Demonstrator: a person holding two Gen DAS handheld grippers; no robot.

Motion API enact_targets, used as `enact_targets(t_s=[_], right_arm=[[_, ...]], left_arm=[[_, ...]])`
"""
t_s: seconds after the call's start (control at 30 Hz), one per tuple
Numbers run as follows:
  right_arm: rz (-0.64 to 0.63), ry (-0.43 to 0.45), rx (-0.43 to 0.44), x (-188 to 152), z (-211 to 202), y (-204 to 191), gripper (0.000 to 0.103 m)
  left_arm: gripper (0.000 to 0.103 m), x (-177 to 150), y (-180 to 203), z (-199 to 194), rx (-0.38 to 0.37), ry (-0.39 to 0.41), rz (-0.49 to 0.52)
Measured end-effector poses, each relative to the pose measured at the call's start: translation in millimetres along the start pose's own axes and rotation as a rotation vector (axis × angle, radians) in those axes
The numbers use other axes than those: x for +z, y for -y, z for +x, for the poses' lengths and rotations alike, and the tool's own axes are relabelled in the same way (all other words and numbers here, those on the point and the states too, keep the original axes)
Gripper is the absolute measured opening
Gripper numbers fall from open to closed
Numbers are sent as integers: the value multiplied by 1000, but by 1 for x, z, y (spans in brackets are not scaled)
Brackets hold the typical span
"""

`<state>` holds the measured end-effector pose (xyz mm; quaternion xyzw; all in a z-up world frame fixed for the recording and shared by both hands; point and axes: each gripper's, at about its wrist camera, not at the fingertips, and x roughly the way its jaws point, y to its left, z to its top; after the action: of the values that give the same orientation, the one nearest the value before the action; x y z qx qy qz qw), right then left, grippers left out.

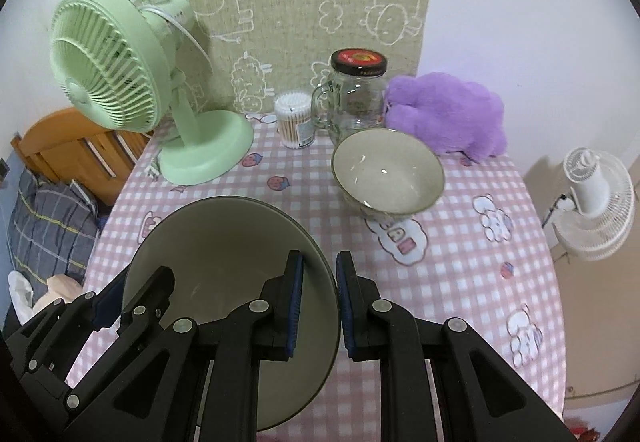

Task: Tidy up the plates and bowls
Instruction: 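Lift the green-rimmed bowl with both grippers and carry it toward the plates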

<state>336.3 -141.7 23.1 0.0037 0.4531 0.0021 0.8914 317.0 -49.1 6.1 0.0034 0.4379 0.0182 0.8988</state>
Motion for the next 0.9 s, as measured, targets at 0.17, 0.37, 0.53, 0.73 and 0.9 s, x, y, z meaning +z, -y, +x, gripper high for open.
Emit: enact_targets(t_s=[0.17, 0.37, 0.53, 0.73, 0.9], right_arm=[[22, 27, -25, -16, -34, -3, 20], [55, 43, -70, -45, -69, -3, 20], [79, 46, -98, -69, -90, 3, 20], [86, 46, -102, -97, -111, 13, 20], [78, 49, -76, -111, -121, 23, 20]], left_arm=[[15, -13, -3, -30, -28, 26, 28], [15, -36, -2, -57, -74, 36, 66], [15, -55, 5, -72, -101, 34, 98], [15, -77, 13, -90, -102, 29, 104], [15, -92, 22, -104, -82, 31, 90]])
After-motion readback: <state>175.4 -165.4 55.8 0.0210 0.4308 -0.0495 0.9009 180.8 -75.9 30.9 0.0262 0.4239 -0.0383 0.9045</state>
